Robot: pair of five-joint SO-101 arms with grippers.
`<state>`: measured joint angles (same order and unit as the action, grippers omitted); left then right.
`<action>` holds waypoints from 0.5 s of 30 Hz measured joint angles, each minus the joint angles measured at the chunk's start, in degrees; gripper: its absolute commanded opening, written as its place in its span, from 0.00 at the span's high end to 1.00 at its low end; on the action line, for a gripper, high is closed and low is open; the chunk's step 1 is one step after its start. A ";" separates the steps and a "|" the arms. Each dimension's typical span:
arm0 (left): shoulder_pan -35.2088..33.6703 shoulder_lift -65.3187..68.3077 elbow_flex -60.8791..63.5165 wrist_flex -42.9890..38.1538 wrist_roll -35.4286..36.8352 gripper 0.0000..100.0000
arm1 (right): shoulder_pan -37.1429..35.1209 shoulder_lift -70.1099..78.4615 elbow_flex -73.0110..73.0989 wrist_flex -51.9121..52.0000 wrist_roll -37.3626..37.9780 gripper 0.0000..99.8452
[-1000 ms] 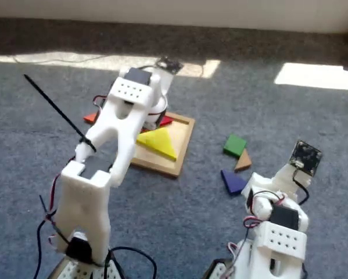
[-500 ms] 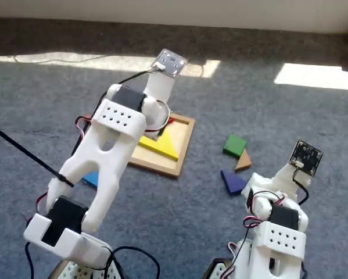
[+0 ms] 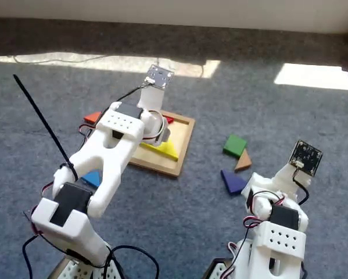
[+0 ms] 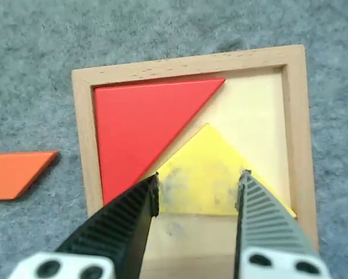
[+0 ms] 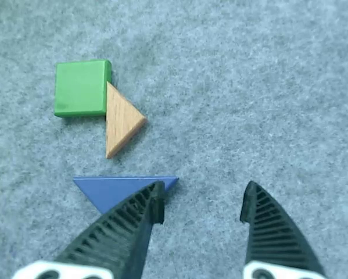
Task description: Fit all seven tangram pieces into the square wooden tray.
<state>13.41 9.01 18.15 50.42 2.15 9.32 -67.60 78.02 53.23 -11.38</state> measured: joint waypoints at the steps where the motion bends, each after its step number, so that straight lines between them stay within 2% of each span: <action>1: 0.18 0.62 0.00 -0.26 0.00 0.79 | 0.00 0.00 0.00 0.00 0.00 0.78; 6: -0.79 0.44 0.00 0.97 0.09 0.79 | 0.00 0.00 0.00 0.00 0.35 0.78; 10: -3.08 -8.26 1.32 3.87 0.53 0.79 | -0.53 0.00 0.00 0.00 2.55 0.78; 15: -6.51 -15.12 3.52 3.34 5.10 0.79 | -3.52 0.00 0.00 0.00 2.73 0.78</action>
<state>6.90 -6.11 21.67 53.76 7.25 5.80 -67.60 78.02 53.23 -8.66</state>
